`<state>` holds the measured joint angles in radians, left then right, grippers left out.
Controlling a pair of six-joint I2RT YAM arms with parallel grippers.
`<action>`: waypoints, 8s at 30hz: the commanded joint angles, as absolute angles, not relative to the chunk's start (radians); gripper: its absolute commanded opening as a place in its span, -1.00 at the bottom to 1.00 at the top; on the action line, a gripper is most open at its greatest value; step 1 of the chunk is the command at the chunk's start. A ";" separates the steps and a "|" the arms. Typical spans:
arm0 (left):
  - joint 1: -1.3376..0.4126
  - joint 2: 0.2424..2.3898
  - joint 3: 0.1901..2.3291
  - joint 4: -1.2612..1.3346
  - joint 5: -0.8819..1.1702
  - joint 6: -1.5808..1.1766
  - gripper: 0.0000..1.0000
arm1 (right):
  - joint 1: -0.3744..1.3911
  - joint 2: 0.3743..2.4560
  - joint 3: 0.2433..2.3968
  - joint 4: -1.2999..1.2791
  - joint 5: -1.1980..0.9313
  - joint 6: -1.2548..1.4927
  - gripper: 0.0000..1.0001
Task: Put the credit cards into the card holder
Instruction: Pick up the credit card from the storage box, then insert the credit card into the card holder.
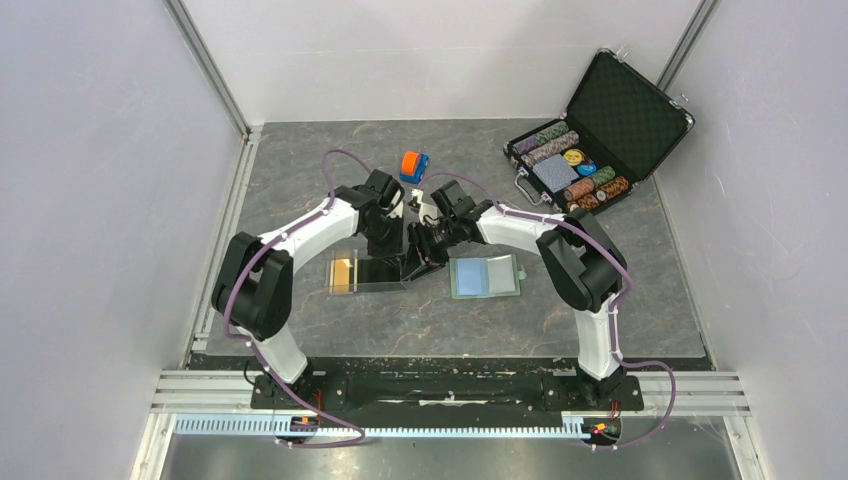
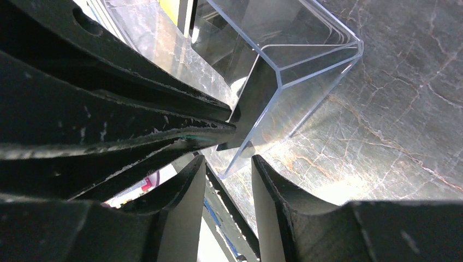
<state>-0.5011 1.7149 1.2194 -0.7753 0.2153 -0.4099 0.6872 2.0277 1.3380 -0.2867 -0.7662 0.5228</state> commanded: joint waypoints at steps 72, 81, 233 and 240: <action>-0.408 1.229 0.805 0.153 0.808 -0.867 0.12 | 0.429 1.597 1.013 0.114 -0.890 0.641 -1.00; -0.544 1.359 1.040 -0.415 0.464 -0.518 0.14 | 0.335 1.563 0.977 -0.280 -0.706 0.342 -1.00; -0.759 2.056 1.378 -0.679 0.315 -0.389 -0.95 | 0.170 1.658 0.768 -0.149 -0.693 0.347 -1.00; -0.759 2.056 1.379 -0.679 0.316 -0.391 -0.96 | 0.170 1.666 0.701 -0.009 -0.779 0.435 -1.00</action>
